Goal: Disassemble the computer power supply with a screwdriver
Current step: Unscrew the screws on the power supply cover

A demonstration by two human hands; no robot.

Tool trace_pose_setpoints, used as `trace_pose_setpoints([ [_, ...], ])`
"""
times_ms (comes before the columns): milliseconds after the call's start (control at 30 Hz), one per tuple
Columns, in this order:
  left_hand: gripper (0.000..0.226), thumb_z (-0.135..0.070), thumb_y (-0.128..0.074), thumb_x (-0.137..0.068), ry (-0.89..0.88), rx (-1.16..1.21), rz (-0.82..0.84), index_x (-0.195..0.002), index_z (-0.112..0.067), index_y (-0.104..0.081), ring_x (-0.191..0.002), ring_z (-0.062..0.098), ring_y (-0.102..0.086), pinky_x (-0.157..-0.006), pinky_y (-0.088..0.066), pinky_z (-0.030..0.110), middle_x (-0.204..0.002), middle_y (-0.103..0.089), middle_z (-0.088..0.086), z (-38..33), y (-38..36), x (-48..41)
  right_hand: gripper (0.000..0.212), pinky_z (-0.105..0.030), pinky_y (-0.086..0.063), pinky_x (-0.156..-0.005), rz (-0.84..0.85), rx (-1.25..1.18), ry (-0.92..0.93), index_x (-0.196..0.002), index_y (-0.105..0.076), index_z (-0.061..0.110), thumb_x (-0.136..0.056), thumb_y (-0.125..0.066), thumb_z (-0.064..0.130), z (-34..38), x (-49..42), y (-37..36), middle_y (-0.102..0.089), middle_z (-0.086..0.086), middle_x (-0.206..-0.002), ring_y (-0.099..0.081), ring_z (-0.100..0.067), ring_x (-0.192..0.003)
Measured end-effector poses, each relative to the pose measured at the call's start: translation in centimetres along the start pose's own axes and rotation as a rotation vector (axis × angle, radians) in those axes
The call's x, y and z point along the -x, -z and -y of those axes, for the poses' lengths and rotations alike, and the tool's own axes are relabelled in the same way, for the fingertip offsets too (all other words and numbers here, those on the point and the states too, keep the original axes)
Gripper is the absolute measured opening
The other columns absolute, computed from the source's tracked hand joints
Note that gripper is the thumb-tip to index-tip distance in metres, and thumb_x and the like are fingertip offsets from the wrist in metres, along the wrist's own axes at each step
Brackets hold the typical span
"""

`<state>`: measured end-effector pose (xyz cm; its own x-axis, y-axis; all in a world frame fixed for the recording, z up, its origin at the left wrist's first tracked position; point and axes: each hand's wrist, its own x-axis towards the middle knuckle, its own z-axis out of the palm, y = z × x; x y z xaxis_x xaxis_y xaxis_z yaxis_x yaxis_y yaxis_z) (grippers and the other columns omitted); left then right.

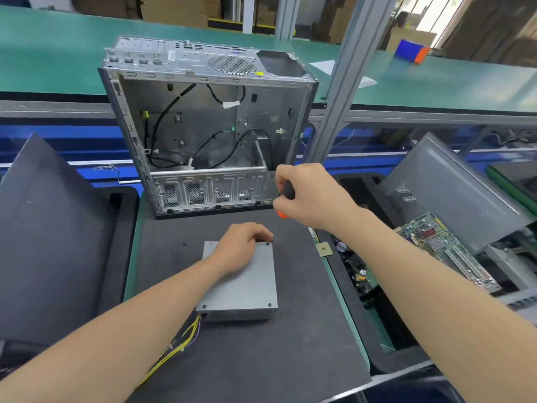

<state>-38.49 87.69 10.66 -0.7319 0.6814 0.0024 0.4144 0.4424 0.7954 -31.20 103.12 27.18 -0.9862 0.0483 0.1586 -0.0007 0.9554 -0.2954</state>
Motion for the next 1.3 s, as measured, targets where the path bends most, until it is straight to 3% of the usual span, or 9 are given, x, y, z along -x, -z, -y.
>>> trace_pose_setpoints([
  [267, 0.052, 0.018, -0.042, -0.084, -0.092, -0.044, -0.076, -0.105, -0.014, -0.078, -0.100, 0.013, -0.067, -0.096, -0.051, 0.025, -0.106, -0.075, -0.001, 0.2, -0.7, 0.5, 0.013, -0.043, -0.057, -0.064, 0.008, -0.066, 0.006, -0.079, -0.054, 0.017, -0.073, -0.066, 0.020, -0.8, -0.4, -0.2, -0.059, 0.007, -0.067, -0.059, -0.023, -0.075],
  [433, 0.050, 0.018, -0.042, -0.083, -0.098, -0.073, -0.090, -0.103, -0.012, -0.077, -0.097, 0.016, -0.066, -0.087, -0.046, 0.013, -0.104, -0.074, 0.002, 0.3, -0.7, 0.4, 0.013, -0.042, -0.057, -0.062, 0.011, -0.087, 0.013, -0.079, -0.054, 0.016, -0.074, -0.066, 0.018, -1.0, -0.5, -0.4, -0.061, 0.007, -0.064, -0.057, -0.015, -0.070],
  [567, 0.051, 0.019, -0.041, -0.082, -0.115, -0.072, -0.094, -0.101, -0.012, -0.077, -0.097, 0.016, -0.066, -0.090, -0.049, 0.022, -0.103, -0.075, 0.001, 0.3, -0.7, 0.5, 0.012, -0.041, -0.056, -0.063, 0.012, -0.072, 0.026, -0.082, -0.055, 0.016, -0.077, -0.066, 0.018, -1.0, -0.6, -0.5, -0.060, 0.008, -0.064, -0.054, -0.011, -0.071],
  [700, 0.050, 0.017, -0.042, -0.081, -0.111, -0.039, -0.093, -0.098, -0.015, -0.076, -0.096, 0.014, -0.066, -0.093, -0.051, 0.028, -0.102, -0.076, -0.002, 0.2, -0.8, 0.5, 0.011, -0.037, -0.053, -0.068, 0.112, -0.065, 0.180, -0.087, -0.060, 0.015, -0.079, -0.066, 0.012, -0.8, -1.0, 0.3, -0.063, 0.007, -0.073, -0.056, -0.012, -0.074],
  [867, 0.034, 0.003, -0.064, -0.091, -0.116, 0.134, -0.076, -0.109, -0.022, -0.077, -0.094, 0.004, -0.072, -0.087, -0.053, 0.015, -0.096, -0.078, -0.013, 0.0, -0.7, 0.8, 0.023, -0.033, -0.051, -0.064, 0.205, -0.101, 0.170, -0.097, -0.058, 0.020, -0.079, -0.067, 0.009, -0.9, -1.5, 1.4, -0.066, 0.009, -0.072, -0.054, -0.006, -0.065],
  [1000, 0.021, -0.004, -0.078, -0.088, -0.081, 0.131, -0.101, -0.096, -0.024, -0.078, -0.087, -0.005, -0.071, -0.084, -0.048, 0.009, -0.089, -0.078, -0.017, 0.0, -0.9, -0.1, 0.025, -0.031, -0.036, -0.052, 0.128, -0.083, 0.079, -0.097, -0.047, 0.018, -0.088, -0.065, 0.031, -0.5, -1.0, 0.6, -0.060, 0.004, -0.068, -0.046, -0.008, -0.060],
  [1100, 0.019, 0.000, -0.075, -0.089, -0.101, 0.057, -0.105, -0.091, -0.018, -0.075, -0.089, -0.004, -0.068, -0.085, -0.048, 0.013, -0.090, -0.076, -0.014, -0.2, -1.4, -0.3, 0.043, -0.031, -0.024, -0.048, -0.021, 0.300, -0.073, -0.090, -0.041, 0.015, -0.100, -0.049, 0.056, 0.3, -1.0, -0.5, -0.040, -0.001, -0.068, -0.040, -0.020, -0.059],
  [1200, 0.020, 0.001, -0.074, -0.089, -0.123, 0.033, -0.101, -0.090, -0.019, -0.073, -0.089, -0.002, -0.067, -0.085, -0.050, 0.017, -0.090, -0.075, -0.015, -0.2, -1.4, -0.3, 0.038, -0.031, -0.023, -0.048, -0.024, 0.395, -0.061, -0.086, -0.042, 0.013, -0.103, -0.052, 0.045, 0.9, -1.6, -1.0, -0.032, -0.001, -0.068, -0.046, -0.031, -0.066],
  [1300, 0.020, -0.001, -0.074, -0.091, -0.140, 0.072, -0.094, -0.092, -0.021, -0.074, -0.088, -0.002, -0.070, -0.085, -0.052, 0.018, -0.090, -0.076, -0.016, 0.1, -1.1, -0.3, 0.028, -0.031, -0.033, -0.051, 0.072, 0.259, -0.008, -0.091, -0.049, 0.011, -0.101, -0.057, 0.035, 0.5, -2.3, -0.6, -0.044, -0.004, -0.074, -0.052, -0.033, -0.070],
])
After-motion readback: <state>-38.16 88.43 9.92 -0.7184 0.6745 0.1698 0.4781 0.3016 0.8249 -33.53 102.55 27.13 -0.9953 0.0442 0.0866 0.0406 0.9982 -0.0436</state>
